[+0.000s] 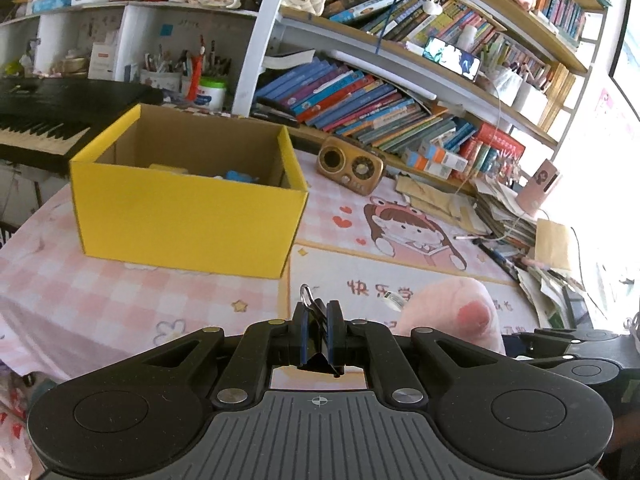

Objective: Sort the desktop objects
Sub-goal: 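Carry the binder clip and pink plush over to the yellow box with both grippers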

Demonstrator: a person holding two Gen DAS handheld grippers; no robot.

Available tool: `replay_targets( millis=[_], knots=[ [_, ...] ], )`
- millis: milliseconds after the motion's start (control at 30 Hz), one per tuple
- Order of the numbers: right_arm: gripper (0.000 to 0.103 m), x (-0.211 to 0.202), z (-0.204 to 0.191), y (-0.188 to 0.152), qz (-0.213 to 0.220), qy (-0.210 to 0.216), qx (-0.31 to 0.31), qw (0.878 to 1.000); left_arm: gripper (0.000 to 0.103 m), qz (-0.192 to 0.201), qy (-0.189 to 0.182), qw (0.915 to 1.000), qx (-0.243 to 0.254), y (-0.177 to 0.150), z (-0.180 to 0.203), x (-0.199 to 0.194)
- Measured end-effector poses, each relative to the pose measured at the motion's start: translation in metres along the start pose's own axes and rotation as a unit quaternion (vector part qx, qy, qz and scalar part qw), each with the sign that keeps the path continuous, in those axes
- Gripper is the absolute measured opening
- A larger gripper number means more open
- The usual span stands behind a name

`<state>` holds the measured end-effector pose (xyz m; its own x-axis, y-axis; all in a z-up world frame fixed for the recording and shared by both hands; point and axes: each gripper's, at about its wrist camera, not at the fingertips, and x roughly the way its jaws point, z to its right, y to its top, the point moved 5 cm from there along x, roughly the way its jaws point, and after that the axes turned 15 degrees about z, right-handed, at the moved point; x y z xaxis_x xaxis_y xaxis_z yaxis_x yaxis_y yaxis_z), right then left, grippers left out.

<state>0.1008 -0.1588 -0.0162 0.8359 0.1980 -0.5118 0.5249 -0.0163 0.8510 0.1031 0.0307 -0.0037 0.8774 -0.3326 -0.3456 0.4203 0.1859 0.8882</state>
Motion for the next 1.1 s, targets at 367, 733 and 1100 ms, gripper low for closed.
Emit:
replay_targets(
  millis=[367,733,1100],
  knots=[
    [0.059,-0.008,-0.045,-0.017,-0.004,0.008,0.002,1.000,0.007,-0.002,0.006,1.0000,0.000,-0.005,-0.030,-0.031],
    [0.059,-0.009,-0.081,-0.021,-0.007,0.025,-0.010,1.000,0.007,0.011,0.020,0.9996,-0.015,-0.004,-0.057,-0.055],
    [0.059,-0.005,-0.105,-0.020,-0.012,0.048,-0.033,0.998,0.007,0.020,0.036,0.9988,-0.027,-0.003,-0.073,-0.066]
  ],
)
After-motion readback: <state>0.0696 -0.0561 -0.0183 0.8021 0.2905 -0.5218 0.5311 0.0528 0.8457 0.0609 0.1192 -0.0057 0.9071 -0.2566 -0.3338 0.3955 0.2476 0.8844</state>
